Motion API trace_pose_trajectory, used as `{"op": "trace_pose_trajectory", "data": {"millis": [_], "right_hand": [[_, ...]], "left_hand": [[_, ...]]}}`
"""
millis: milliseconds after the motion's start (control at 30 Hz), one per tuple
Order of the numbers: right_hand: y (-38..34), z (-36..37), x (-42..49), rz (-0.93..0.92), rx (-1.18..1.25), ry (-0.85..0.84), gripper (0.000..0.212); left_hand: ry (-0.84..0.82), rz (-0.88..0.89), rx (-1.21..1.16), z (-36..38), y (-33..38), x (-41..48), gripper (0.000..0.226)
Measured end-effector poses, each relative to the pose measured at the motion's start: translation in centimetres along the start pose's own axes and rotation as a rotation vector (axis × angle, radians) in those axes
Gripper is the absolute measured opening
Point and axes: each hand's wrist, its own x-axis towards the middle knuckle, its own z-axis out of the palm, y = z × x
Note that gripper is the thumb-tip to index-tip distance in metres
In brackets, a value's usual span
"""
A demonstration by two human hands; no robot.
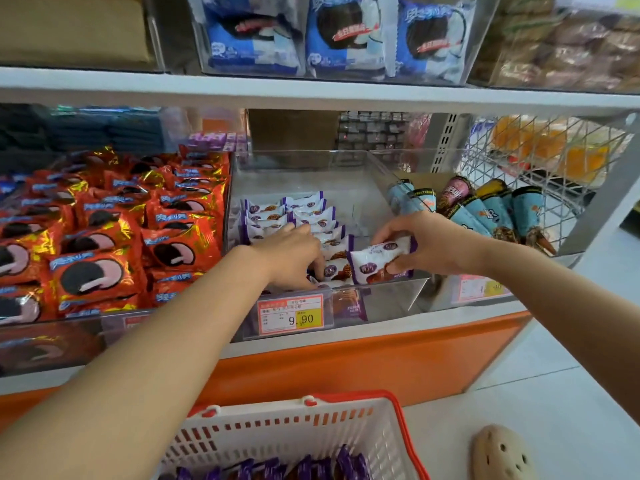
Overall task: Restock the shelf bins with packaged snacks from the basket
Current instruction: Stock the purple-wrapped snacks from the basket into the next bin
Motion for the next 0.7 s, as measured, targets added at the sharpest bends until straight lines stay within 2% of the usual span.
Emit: {"op": "trace_pose_trajectory", "data": {"millis": [133, 333, 467, 533, 600, 633, 667, 700], "right_hand": [[-0.2, 0.3, 0.4, -0.031, -0.036, -0.078, 0.033], [-0.9, 1.8, 2.1, -0.029, -0.055, -0.151, 0.031], [-1.4, 3.3, 3.3, 0.076, -0.095, -0.154, 0.035], [-1.7, 3.6, 3.7, 0.167, -0.185, -0.125, 0.051], [-1.9, 3.5, 3.9, 0.295, -0.221, -0.162, 0.084], [-2.1, 3.4, 3.8, 0.342, -0.200, -0.206, 0.093], [-2.1, 3.4, 3.9, 0.374, -0.155, -0.257, 0.090], [-2.2, 3.3, 4.0, 0.381, -0.105, -0.292, 0.075]], "left_hand": [[-0.034, -0.012, -0.009, 0.6, 0.6, 0.6, 0.030], [0.219, -0.067, 0.023, 0.3, 1.2, -0.2, 0.028], [0.251, -0.088, -0.010, 0.1, 1.4, -0.2, 0.024], [0.238, -0.081, -0.043, -0.1, 1.4, -0.4, 0.023], [0.227, -0.081, -0.027, -0.4, 1.5, -0.7, 0.023], [0.227, -0.077, -0.008, -0.5, 1.7, -0.8, 0.025], [0.226, -0.073, 0.011, -0.6, 1.8, -0.8, 0.026], [0.223, -0.071, 0.023, -0.7, 2.0, -0.8, 0.028]]}}
